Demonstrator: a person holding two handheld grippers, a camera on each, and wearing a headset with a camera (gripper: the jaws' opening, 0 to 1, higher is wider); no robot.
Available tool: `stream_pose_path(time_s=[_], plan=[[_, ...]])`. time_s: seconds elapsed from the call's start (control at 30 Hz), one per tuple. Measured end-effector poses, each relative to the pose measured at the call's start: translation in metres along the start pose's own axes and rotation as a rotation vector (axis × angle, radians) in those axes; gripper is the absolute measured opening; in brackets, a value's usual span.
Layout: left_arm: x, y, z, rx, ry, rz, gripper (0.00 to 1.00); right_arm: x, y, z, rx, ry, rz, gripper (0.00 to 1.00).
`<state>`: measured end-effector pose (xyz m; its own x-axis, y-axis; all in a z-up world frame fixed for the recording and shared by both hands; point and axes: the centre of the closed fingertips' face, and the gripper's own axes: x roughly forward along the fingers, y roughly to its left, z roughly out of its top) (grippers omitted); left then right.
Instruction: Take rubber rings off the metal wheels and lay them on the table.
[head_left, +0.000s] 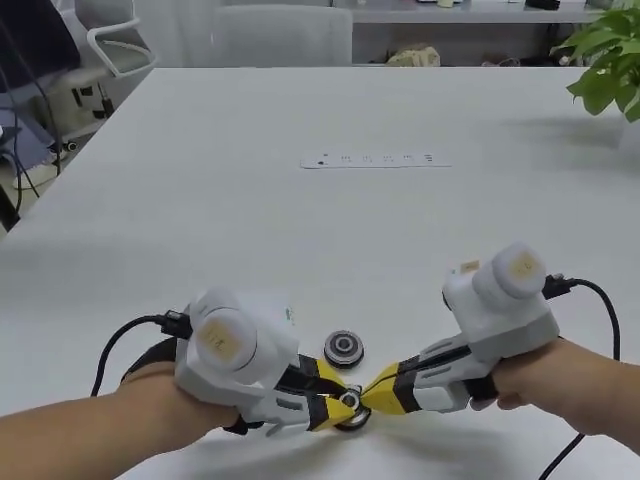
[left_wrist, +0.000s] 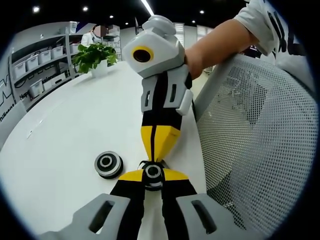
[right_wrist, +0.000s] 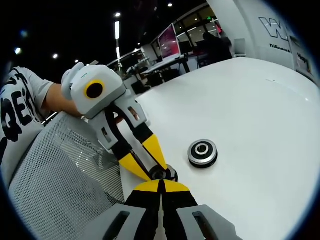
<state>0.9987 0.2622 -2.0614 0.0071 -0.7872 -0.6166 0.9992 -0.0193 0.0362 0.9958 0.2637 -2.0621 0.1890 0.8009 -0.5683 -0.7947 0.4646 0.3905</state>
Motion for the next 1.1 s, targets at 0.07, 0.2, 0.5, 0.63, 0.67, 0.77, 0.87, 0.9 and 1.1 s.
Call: stream_pose_path(time_s=[0.07, 0.2, 0.5, 0.63, 0.67, 0.77, 0.87, 0.9, 1.1], plan=[[0.0, 0.0, 0.0, 0.001, 0.0, 0.0, 0.06, 0.001, 0.001, 0.001, -0.003, -0.001, 0.002, 0.0], [0.0, 0.0, 0.0, 0.002, -0.001, 0.0, 0.06, 0.004, 0.01, 0.007, -0.012, -0.028, 0.032, 0.0], [0.0, 0.001, 0.0, -0.005, -0.008, 0.001, 0.07, 0.004, 0.012, 0.008, -0.049, -0.038, 0.036, 0.0], [0.0, 0.001, 0.0, -0.003, -0.015, 0.0, 0.07, 0.003, 0.011, 0.006, -0.066, -0.028, 0.032, 0.0], [0.0, 0.0, 0.0, -0.002, -0.016, 0.0, 0.07, 0.003, 0.011, 0.006, -0.067, -0.026, 0.032, 0.0], [0.0, 0.0, 0.0, 0.001, -0.017, 0.002, 0.07, 0.001, 0.008, 0.002, -0.066, -0.018, 0.026, 0.0], [0.0, 0.0, 0.0, 0.001, -0.02, 0.001, 0.07, -0.001, 0.006, 0.001, -0.064, -0.015, 0.018, 0.0], [0.0, 0.0, 0.0, 0.004, -0.019, 0.003, 0.07, -0.001, 0.006, 0.001, -0.065, -0.015, 0.017, 0.0], [-0.001, 0.0, 0.0, -0.004, -0.022, 0.002, 0.07, -0.001, 0.006, 0.002, -0.069, -0.017, 0.012, 0.0]])
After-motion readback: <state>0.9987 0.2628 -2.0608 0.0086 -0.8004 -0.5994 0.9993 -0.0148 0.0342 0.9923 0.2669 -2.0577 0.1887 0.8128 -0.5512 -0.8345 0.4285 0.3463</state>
